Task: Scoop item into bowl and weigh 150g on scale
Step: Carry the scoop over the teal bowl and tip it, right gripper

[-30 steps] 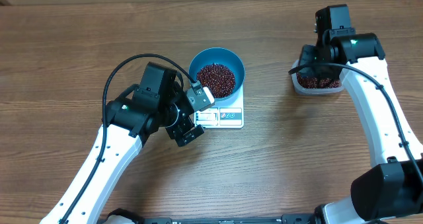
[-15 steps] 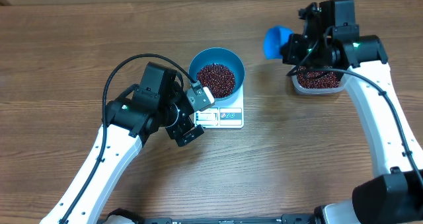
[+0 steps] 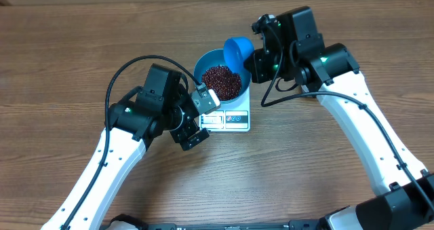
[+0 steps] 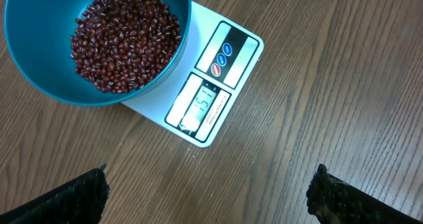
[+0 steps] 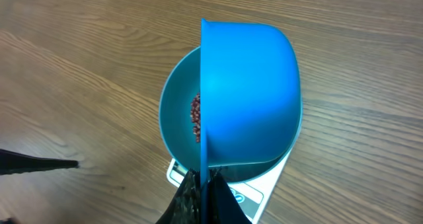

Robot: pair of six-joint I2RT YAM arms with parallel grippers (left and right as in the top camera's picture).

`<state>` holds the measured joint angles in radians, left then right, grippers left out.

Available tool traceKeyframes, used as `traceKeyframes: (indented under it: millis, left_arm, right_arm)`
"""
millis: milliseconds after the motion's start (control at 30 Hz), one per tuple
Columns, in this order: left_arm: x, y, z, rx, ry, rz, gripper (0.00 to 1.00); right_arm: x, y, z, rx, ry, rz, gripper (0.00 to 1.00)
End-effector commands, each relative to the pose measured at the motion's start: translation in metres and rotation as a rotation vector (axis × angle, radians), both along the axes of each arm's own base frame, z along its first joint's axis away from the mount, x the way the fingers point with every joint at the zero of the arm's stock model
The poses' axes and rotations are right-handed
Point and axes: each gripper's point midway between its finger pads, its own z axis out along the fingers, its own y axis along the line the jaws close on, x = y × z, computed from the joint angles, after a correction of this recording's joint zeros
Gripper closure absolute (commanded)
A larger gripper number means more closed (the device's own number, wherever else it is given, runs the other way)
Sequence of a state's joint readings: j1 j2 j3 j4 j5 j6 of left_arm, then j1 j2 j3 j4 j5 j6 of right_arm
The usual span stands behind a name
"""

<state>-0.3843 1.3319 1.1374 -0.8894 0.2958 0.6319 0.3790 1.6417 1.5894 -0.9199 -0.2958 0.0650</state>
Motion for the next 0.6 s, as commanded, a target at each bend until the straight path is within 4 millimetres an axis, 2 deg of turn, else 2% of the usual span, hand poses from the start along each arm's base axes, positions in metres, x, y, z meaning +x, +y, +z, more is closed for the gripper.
traceKeyframes:
  millis: [0, 433, 567]
  left_arm:
    - [-0.001, -0.002, -0.003, 0.002, 0.000, -0.022, 0.00]
    - [-0.001, -0.002, -0.003, 0.002, 0.001, -0.022, 0.00]
    - [-0.001, -0.002, -0.003, 0.001, 0.000, -0.022, 0.00]
  right_arm:
    - [0.000, 0.001, 0.019, -0.041, -0.076, -0.005, 0.96]
    - [0.001, 0.009, -0.019, -0.116, -0.005, 0.003, 0.96]
    - [0.005, 0.011, -0.041, -0.137, 0.041, 0.006, 0.96]
